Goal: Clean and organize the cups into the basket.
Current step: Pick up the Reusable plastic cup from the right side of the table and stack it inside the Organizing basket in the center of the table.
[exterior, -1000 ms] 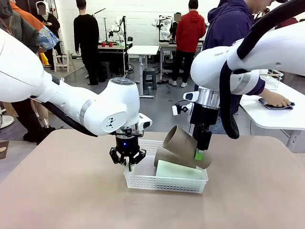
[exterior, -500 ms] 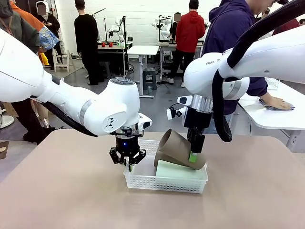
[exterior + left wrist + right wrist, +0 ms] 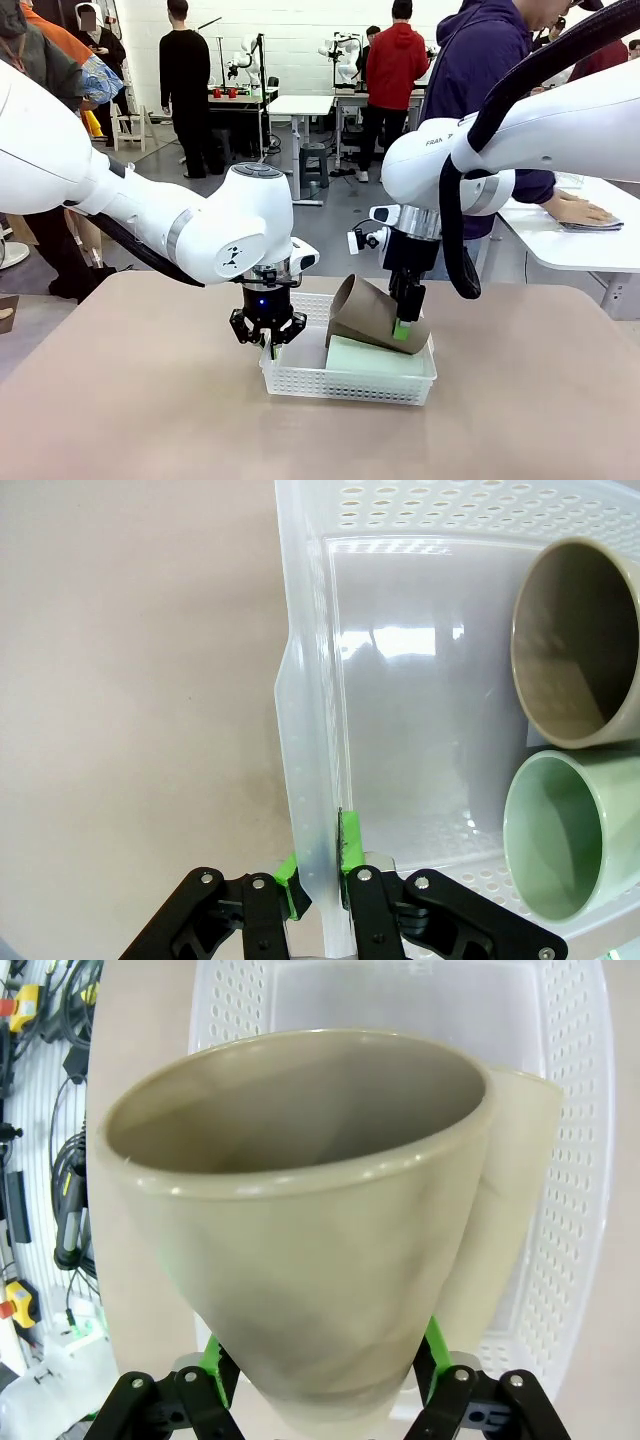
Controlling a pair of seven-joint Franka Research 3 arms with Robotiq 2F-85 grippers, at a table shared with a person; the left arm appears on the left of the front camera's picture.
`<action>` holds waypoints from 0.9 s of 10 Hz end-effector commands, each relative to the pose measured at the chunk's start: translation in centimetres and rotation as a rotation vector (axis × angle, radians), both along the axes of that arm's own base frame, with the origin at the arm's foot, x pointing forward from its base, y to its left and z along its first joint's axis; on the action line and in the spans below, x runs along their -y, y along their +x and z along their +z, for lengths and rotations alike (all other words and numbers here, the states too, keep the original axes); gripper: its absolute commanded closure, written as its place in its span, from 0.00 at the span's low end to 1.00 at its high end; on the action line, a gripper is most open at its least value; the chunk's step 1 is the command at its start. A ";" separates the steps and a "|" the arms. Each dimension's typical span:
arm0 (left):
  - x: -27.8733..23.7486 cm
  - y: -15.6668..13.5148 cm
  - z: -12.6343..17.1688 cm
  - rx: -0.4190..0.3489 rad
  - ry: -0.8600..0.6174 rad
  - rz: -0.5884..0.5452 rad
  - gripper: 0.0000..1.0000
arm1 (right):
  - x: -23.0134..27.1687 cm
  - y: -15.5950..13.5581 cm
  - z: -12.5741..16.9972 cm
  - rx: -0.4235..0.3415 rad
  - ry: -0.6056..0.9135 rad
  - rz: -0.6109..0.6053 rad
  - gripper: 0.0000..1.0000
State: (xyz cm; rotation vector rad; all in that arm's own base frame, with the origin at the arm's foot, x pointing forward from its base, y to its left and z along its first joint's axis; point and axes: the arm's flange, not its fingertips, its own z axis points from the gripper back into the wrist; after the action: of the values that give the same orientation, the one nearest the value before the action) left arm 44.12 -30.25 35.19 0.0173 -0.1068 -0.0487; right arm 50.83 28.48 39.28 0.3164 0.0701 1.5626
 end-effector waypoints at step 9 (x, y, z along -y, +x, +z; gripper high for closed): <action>-0.1 -0.2 0.2 0.006 0.000 -0.003 1.00 | 7.3 -0.3 5.7 0.082 0.246 -0.039 0.00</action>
State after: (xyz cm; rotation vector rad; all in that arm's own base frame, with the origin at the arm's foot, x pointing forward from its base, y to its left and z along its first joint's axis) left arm 44.13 -30.22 35.18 0.0174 -0.1066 -0.0481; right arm 51.87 24.61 44.22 0.3666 -0.0953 1.5483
